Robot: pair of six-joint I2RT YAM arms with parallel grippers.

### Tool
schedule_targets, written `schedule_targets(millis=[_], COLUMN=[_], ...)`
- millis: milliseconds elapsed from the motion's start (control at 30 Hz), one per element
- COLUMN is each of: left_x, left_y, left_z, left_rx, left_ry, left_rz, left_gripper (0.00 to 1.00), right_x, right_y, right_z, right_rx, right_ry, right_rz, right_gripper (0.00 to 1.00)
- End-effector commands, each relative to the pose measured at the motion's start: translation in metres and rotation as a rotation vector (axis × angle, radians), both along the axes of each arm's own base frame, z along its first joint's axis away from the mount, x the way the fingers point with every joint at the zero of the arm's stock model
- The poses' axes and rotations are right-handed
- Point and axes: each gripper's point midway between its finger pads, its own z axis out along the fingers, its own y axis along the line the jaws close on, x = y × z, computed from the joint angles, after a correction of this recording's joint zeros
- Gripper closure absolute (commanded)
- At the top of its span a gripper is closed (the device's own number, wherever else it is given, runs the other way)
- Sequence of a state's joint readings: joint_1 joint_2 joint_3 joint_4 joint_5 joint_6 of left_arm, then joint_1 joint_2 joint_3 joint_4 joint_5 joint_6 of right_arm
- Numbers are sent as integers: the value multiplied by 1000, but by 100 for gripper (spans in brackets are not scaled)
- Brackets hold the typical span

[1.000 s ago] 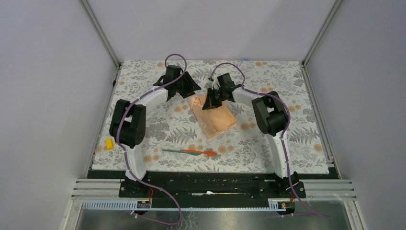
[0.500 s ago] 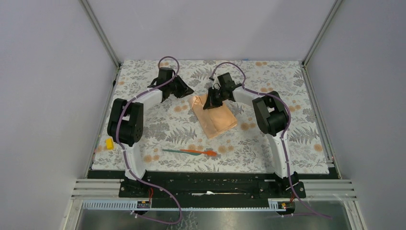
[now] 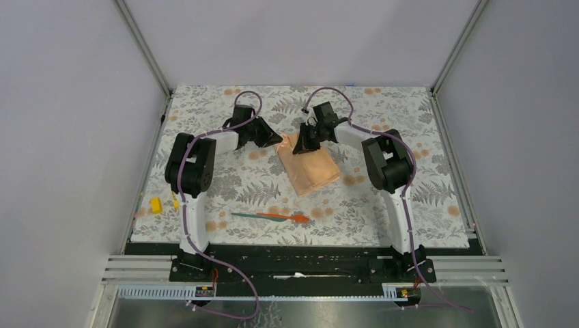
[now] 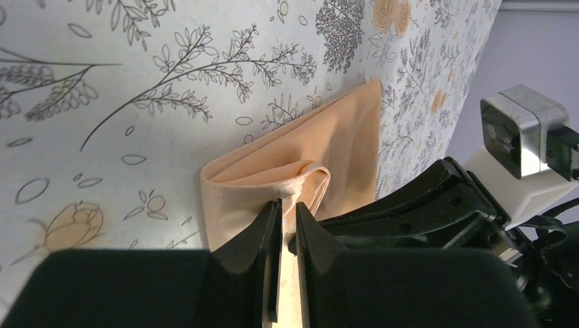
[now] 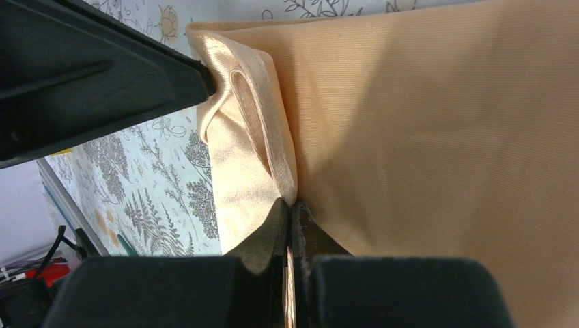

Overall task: Fold the napkin into a case and place the utensils inside
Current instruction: Place the 2/3-rectangle-folded napkin at the center of the board.

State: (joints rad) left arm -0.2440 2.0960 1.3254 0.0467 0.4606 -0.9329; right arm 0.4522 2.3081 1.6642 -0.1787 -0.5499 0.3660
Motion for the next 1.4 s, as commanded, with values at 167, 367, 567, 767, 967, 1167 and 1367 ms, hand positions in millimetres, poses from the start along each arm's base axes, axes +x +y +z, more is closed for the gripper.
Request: schedule_targets(millis=[167,367,567,767,967,1167,1367], left_x=[26,27,26,27,27,29,28], left_y=[-26,-25,-27,-30,-29,-29,-29], left_z=[16,-5,-6,7,1,2,13], left_rx=[-133,-134,-147,-159,-148,-150,-140], left_ry=[-121,-83,-86,-107,-97,-100,-123], left_rz=[-54,-26,-37,-50,-48,-49,-66], left_gripper=[86,89,88,87,87,87,82], right_x=[15,28,43,61,76,77,87], right_y=[-9,-18,-25,-6,3,4,-8], right_z=[-1,16,49,37,24,13,2], right_rx=[-31,-120,-171,-103,-88,-94,-168], right_ry=[-20,-48,-161,-154,-153,-141,-162], right_rz=[-10,-27,-30,-26,-27,-25,-87], right_gripper=[100,75,53,52,60,60,83])
